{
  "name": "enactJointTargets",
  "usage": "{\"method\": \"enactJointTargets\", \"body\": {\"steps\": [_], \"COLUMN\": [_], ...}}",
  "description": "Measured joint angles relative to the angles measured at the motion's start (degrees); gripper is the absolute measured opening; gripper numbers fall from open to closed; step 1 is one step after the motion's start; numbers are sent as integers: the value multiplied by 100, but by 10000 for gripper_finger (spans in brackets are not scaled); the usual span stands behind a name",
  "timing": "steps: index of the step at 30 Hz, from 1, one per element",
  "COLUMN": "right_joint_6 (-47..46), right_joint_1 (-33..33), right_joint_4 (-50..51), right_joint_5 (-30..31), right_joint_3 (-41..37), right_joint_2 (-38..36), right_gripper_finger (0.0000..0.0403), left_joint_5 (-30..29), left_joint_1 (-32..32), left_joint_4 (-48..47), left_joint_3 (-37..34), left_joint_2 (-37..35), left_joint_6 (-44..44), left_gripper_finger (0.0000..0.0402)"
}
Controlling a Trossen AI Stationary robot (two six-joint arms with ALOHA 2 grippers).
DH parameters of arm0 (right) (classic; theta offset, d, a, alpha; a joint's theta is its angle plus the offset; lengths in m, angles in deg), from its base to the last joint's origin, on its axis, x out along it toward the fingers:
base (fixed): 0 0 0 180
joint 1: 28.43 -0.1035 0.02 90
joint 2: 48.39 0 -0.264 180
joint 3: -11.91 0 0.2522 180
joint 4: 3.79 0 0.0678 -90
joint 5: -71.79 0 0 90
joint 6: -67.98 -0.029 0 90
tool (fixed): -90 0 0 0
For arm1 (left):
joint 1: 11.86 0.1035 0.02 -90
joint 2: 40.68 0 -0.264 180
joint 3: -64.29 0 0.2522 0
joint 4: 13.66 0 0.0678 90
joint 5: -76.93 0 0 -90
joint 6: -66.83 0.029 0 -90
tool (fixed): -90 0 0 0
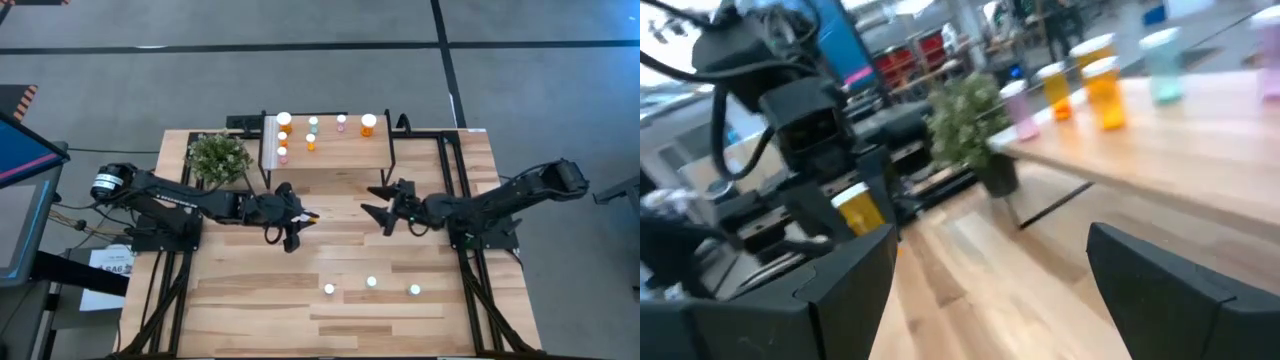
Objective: Pick and place medicine bottles onto shelf by color
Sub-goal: Put the small orange pill bottle on the shelf
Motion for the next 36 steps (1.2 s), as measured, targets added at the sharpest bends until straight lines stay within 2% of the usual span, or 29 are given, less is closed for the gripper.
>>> {"method": "enactJointTargets", "body": {"steps": [5, 17, 23, 30, 33, 36], "right_joint_6": [-57, -697, -710, -694, -312, 594], "right_joint_1": [106, 351, 576, 621, 617, 439], "right_joint_4": [-23, -4, -48, -53, -107, -194], "right_joint_5": [-449, -594, -1635, -1819, -1975, -2005], "right_joint_3": [419, 1274, 1664, 2052, 2205, 2433], "right_joint_2": [547, 1990, 2413, 3045, 3236, 3356], "right_gripper_finger": [349, 351, 349, 347, 347, 344], "left_joint_5": [2, 45, 120, 124, 175, 273], "left_joint_1": [-116, -220, -220, -220, -220, -220], "left_joint_4": [6, -1, -143, -289, -391, -444], "left_joint_3": [0, 0, 0, 0, 0, 0], "left_joint_2": [0, 0, 0, 0, 0, 0], "left_joint_6": [74, 132, 131, 128, 83, 56], "left_gripper_finger": [96, 96, 96, 96, 96, 96]}}
